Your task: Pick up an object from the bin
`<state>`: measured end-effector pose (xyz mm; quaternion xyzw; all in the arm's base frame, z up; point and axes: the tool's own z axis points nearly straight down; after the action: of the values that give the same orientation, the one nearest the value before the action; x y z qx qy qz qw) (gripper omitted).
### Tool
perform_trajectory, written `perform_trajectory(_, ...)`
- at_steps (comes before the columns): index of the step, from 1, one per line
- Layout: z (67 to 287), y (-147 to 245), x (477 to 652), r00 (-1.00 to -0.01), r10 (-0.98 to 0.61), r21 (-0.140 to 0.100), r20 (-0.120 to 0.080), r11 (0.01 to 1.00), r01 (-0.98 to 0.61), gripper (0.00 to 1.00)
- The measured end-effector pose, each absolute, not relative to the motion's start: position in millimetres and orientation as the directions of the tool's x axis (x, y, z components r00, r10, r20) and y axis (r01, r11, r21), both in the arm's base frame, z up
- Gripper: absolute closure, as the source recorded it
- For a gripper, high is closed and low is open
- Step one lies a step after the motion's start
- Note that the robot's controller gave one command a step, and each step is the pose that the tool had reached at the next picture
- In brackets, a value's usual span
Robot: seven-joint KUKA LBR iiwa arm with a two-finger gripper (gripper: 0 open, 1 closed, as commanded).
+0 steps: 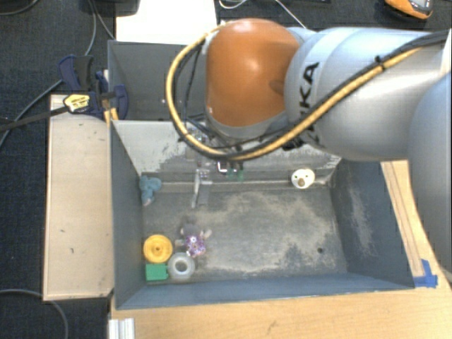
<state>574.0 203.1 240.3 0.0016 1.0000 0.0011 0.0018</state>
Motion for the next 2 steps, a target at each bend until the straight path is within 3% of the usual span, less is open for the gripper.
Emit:
perform_trajectory(1,94,192,505.3,-0.997,-0.083,0.002,-0.001,0.997,-0.083,0.00)
perform_trajectory(2,165,189,498.4,-0.987,-0.158,0.003,-0.013,0.987,-0.158,0.00)
